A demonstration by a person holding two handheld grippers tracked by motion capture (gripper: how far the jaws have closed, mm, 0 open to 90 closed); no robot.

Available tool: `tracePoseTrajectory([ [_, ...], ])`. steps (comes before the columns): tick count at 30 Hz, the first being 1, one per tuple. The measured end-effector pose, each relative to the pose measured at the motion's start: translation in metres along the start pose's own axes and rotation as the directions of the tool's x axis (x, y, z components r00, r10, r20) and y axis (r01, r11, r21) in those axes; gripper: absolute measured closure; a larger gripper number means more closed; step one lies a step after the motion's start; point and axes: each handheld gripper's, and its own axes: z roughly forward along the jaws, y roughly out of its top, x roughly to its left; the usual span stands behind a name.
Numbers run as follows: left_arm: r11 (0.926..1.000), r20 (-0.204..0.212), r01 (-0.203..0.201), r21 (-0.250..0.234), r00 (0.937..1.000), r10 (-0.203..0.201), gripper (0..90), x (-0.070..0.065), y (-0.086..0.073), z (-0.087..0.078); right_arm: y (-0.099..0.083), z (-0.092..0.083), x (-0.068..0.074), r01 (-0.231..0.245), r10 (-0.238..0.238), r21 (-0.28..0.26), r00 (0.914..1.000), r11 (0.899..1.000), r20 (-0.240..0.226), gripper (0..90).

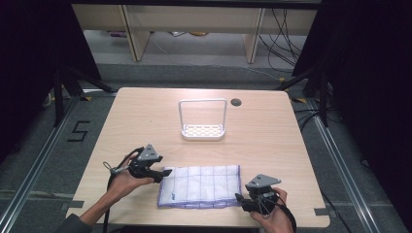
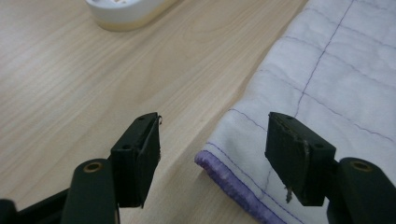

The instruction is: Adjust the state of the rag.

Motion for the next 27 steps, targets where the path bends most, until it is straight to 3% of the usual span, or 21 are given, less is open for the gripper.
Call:
tracePoseTrajectory([
  [3,0.9999,0.003,-0.010,0.013,0.9999,0.010,35.5,0.003,0.001,0.007,0.000,0.001,0.002,0.005,-0.005,-0.004,1.0000,1.000,0.005,49.1],
  [6,0.9997,-0.025,-0.021,0.013,0.9994,0.022,37.1,0.007,0.001,0.012,0.000,0.002,0.003,-0.002,0.002,-0.006,0.9996,1.000,0.030,46.6],
  [8,0.9997,-0.003,-0.014,0.018,0.9999,0.014,40.0,0.008,0.000,0.013,-0.001,0.005,0.005,0.000,-0.001,0.019,0.9994,1.000,0.033,46.6],
  [12,0.9988,0.004,-0.039,0.028,0.9992,0.039,48.5,0.006,-0.003,0.014,-0.004,0.014,0.010,0.054,-0.057,0.062,0.9969,0.997,0.054,46.8],
  [15,0.9964,0.035,-0.077,0.036,0.9965,0.076,56.1,0.003,-0.004,0.017,-0.004,0.015,0.014,0.052,-0.056,0.073,0.9969,0.996,0.054,49.9],
  [16,0.9961,0.040,-0.080,0.037,0.9961,0.078,58.7,0.002,-0.005,0.017,-0.004,0.015,0.013,0.074,-0.078,0.073,0.9954,0.995,0.056,50.8],
  [22,0.9967,0.070,-0.078,0.021,0.9946,0.077,69.8,0.000,-0.006,0.017,-0.006,0.015,0.010,0.086,-0.086,0.059,0.9963,0.995,0.002,61.9],
  [24,0.9964,0.072,-0.080,0.026,0.9944,0.078,73.7,-0.001,-0.007,0.016,-0.006,0.014,0.014,0.047,-0.044,0.075,0.9982,0.996,-0.040,69.1],
  [27,0.9943,0.072,-0.100,0.038,0.9927,0.097,76.9,-0.004,-0.008,0.012,-0.006,0.015,0.011,0.102,-0.099,0.061,0.9937,0.993,-0.051,76.4],
])
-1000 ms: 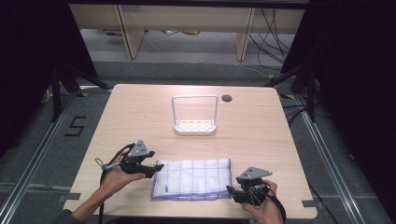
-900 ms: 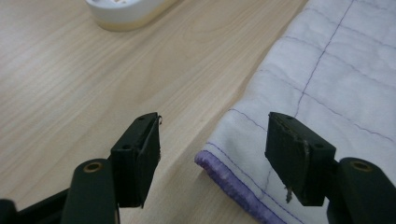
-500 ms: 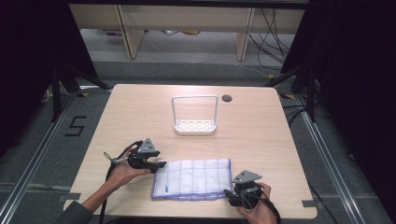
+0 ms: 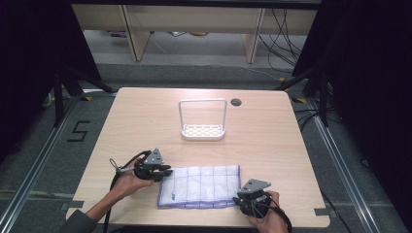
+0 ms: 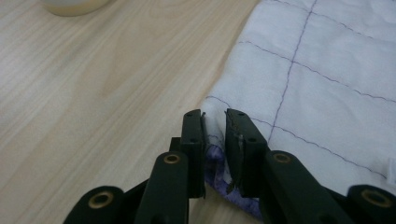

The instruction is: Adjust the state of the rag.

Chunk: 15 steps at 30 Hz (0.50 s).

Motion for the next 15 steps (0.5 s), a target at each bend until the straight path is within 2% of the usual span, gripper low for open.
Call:
tracePoseTrajectory([
  [1,1.0000,-0.001,0.007,-0.002,1.0000,-0.007,77.3,-0.002,-0.001,-0.002,0.000,0.001,0.000,-0.001,0.001,-0.011,1.0000,1.000,0.000,78.2],
  [2,1.0000,0.001,0.000,0.008,1.0000,0.000,78.0,-0.003,-0.003,-0.005,0.001,0.000,-0.001,0.007,-0.007,0.006,0.9999,1.000,-0.007,80.1],
  [3,1.0000,0.005,0.003,0.000,1.0000,-0.003,78.5,-0.006,-0.005,-0.007,0.002,0.001,-0.002,0.016,-0.016,-0.001,0.9998,1.000,-0.010,81.6],
  [4,0.9998,0.012,0.019,0.003,0.9998,-0.019,78.8,-0.008,-0.009,-0.010,0.003,0.001,-0.003,0.012,-0.012,0.012,0.9997,1.000,-0.020,82.3],
  [5,0.9999,0.011,0.012,0.001,0.9999,-0.012,79.2,-0.009,-0.011,-0.012,0.004,0.002,-0.003,0.004,-0.004,0.012,0.9998,1.000,-0.020,83.1],
  [6,0.9998,0.019,0.019,-0.003,0.9996,-0.019,79.3,-0.011,-0.013,-0.014,0.005,0.003,-0.005,0.025,-0.025,0.012,0.9994,1.000,-0.023,83.5],
  [7,0.9998,0.019,0.019,-0.003,0.9996,-0.019,79.5,-0.011,-0.013,-0.014,0.005,0.003,-0.005,0.025,-0.025,0.012,0.9994,1.000,-0.023,83.5],
  [8,0.9992,0.028,0.038,-0.010,0.9989,-0.038,79.5,-0.015,-0.016,-0.016,0.008,0.003,-0.008,0.042,-0.041,0.020,0.9988,0.999,-0.025,83.8],
  [11,0.9998,0.044,0.020,-0.002,0.9988,-0.020,80.6,-0.023,-0.022,-0.022,0.019,0.011,-0.020,0.050,-0.049,0.030,0.9984,0.998,-0.030,84.6],
  [12,0.9997,0.057,0.026,-0.002,0.9980,-0.026,80.6,-0.025,-0.023,-0.023,0.022,0.012,-0.025,0.064,-0.064,0.028,0.9975,0.998,-0.031,84.6],
  [13,0.9999,0.058,0.009,-0.005,0.9983,-0.009,80.8,-0.026,-0.025,-0.025,0.024,0.014,-0.028,0.067,-0.066,0.027,0.9972,0.997,-0.035,84.6],
  [15,0.9991,0.074,0.038,-0.022,0.9967,-0.036,81.4,-0.030,-0.028,-0.027,0.031,0.021,-0.038,0.053,-0.053,0.001,0.9976,0.999,-0.044,84.6],
])
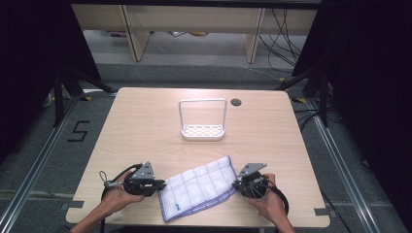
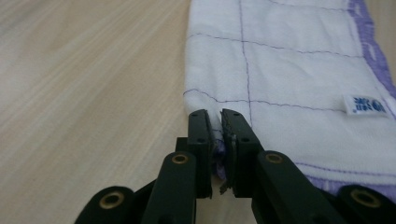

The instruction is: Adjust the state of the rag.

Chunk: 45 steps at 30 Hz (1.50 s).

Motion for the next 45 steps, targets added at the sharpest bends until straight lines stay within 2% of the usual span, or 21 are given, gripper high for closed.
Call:
tracePoseTrajectory([
  [2,0.9998,0.011,-0.018,0.007,0.9998,0.018,81.9,-0.004,-0.002,-0.003,0.007,0.002,-0.008,0.006,-0.006,0.012,0.9999,1.000,-0.008,84.7],
  [4,0.9998,0.040,0.016,-0.009,0.9991,-0.016,82.2,-0.012,-0.005,-0.003,0.014,0.006,-0.013,0.010,-0.010,0.013,0.9999,1.000,-0.007,84.8],
  [9,0.9999,0.081,0.004,-0.016,0.9967,-0.003,83.1,-0.030,-0.007,-0.005,0.033,0.012,-0.024,0.019,-0.019,-0.023,0.9998,1.000,-0.011,84.8],
  [10,0.9993,0.093,0.022,-0.029,0.9955,-0.019,83.2,-0.034,-0.007,-0.005,0.036,0.013,-0.027,0.022,-0.022,-0.016,0.9997,1.000,-0.013,84.9],
  [13,0.9994,0.111,-0.008,-0.034,0.9938,0.011,83.3,-0.044,-0.006,-0.006,0.047,0.016,-0.031,0.024,-0.024,0.008,0.9994,1.000,-0.026,84.9],
  [15,0.9994,0.125,0.004,-0.036,0.9921,0.001,83.4,-0.050,-0.005,-0.004,0.053,0.020,-0.032,0.023,-0.022,0.017,0.9992,1.000,-0.034,84.9],
  [16,0.9993,0.137,-0.015,-0.034,0.9905,0.019,83.4,-0.054,-0.004,-0.003,0.055,0.022,-0.036,0.061,-0.060,0.012,0.9976,0.998,-0.035,84.9],
  [17,0.9992,0.145,-0.013,-0.038,0.9893,0.018,83.4,-0.058,-0.003,-0.001,0.059,0.025,-0.035,0.042,-0.042,0.025,0.9990,0.999,-0.014,84.8],
  [22,0.9984,0.181,-0.047,-0.033,0.9822,0.052,83.3,-0.074,0.002,0.006,0.076,0.039,-0.039,0.101,-0.097,0.080,0.9941,0.992,-0.048,84.3],
  [25,0.9979,0.193,-0.055,-0.036,0.9793,0.061,82.0,-0.079,0.003,0.008,0.082,0.045,-0.040,0.111,-0.107,0.084,0.9928,0.990,-0.055,82.0],
  [26,0.9987,0.209,-0.034,-0.039,0.9770,0.041,80.2,-0.082,0.004,0.009,0.085,0.048,-0.042,0.105,-0.103,0.084,0.9941,0.991,-0.035,75.0],
  [28,0.9992,0.221,-0.019,-0.036,0.9750,0.026,76.0,-0.081,0.004,0.008,0.086,0.045,-0.045,0.092,-0.090,0.070,0.9957,0.993,-0.022,72.2],
  [29,0.9989,0.231,-0.026,-0.038,0.9723,0.034,71.8,-0.080,0.005,0.007,0.086,0.042,-0.045,0.065,-0.066,0.065,0.9978,0.996,0.005,69.0],
  [30,0.9987,0.240,-0.004,-0.052,0.9706,0.016,67.6,-0.080,0.006,0.006,0.086,0.038,-0.045,0.059,-0.061,0.055,0.9974,0.997,0.039,67.9],
  [31,0.9977,0.224,0.020,-0.065,0.9747,-0.004,63.5,-0.077,0.008,0.002,0.086,0.035,-0.046,0.060,-0.062,0.047,0.9971,0.997,0.044,66.8],
  [32,0.9974,0.218,0.027,-0.066,0.9760,-0.012,60.3,-0.074,0.009,0.000,0.085,0.030,-0.047,0.029,-0.030,0.031,0.9990,0.999,0.035,65.6],
  [34,0.9942,0.170,0.044,-0.098,0.9850,-0.026,55.8,-0.064,0.016,-0.005,0.082,0.024,-0.047,-0.025,0.025,-0.012,0.9983,1.000,0.053,63.2],
  [38,0.9858,0.082,0.075,-0.150,0.9947,-0.063,49.7,-0.037,0.031,-0.005,0.078,0.019,-0.048,-0.082,0.082,-0.013,0.9957,0.997,0.044,62.3],
  [39,0.9847,0.065,0.090,-0.149,0.9945,-0.081,48.9,-0.032,0.033,-0.003,0.076,0.020,-0.047,-0.109,0.110,-0.019,0.9934,0.994,0.034,62.9],
  [43,0.9782,0.025,0.138,-0.155,0.9904,-0.136,45.8,-0.005,0.045,0.009,0.074,0.024,-0.044,-0.110,0.110,-0.002,0.9928,0.994,0.048,64.5],
  [45,0.9800,0.006,0.143,-0.139,0.9896,-0.144,44.3,0.002,0.047,0.015,0.076,0.028,-0.044,-0.095,0.095,0.002,0.9945,0.995,0.045,64.6],
])
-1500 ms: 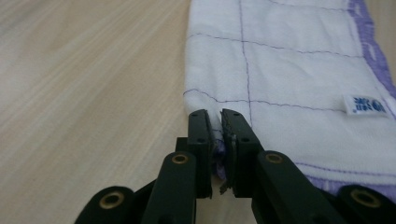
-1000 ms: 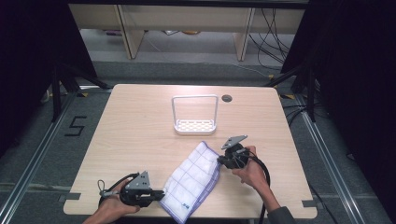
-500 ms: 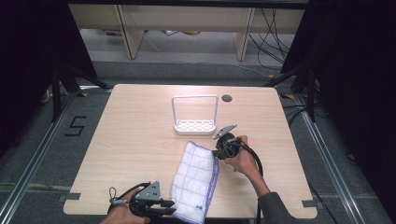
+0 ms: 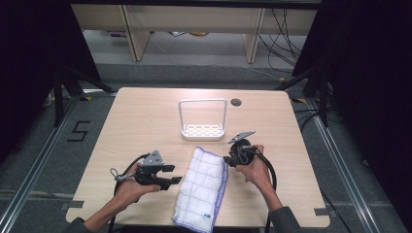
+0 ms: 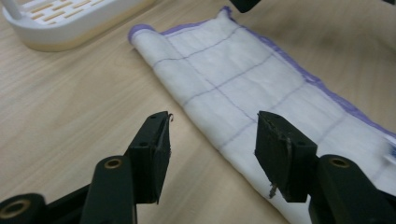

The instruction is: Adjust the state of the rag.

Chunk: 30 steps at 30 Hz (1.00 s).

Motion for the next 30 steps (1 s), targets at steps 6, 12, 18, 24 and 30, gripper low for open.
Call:
tracePoseTrajectory([
  [6,0.9991,-0.036,0.038,0.020,0.9987,-0.037,40.4,0.014,0.006,0.016,0.005,0.014,-0.001,-0.046,0.047,0.046,0.9986,0.998,-0.026,78.5],
  [12,0.9983,-0.038,0.053,0.025,0.9979,-0.052,39.6,0.018,0.004,0.016,0.009,0.005,0.000,0.039,-0.040,-0.023,0.9988,0.999,-0.027,87.2],
  [18,0.9984,-0.037,0.052,0.024,0.9980,-0.051,40.1,0.017,0.005,0.016,0.013,-0.008,0.007,0.066,-0.066,-0.030,0.9978,0.997,-0.003,87.4],
  [24,0.9981,-0.037,0.048,0.039,0.9983,-0.046,39.7,0.019,0.005,0.017,0.006,-0.017,0.004,0.088,-0.088,0.011,0.9961,0.996,0.001,87.5],
  [30,0.9972,-0.046,0.061,0.043,0.9972,-0.059,38.8,0.024,0.009,0.025,-0.004,0.012,-0.003,0.091,-0.094,0.109,0.9952,0.990,0.027,86.5],
])
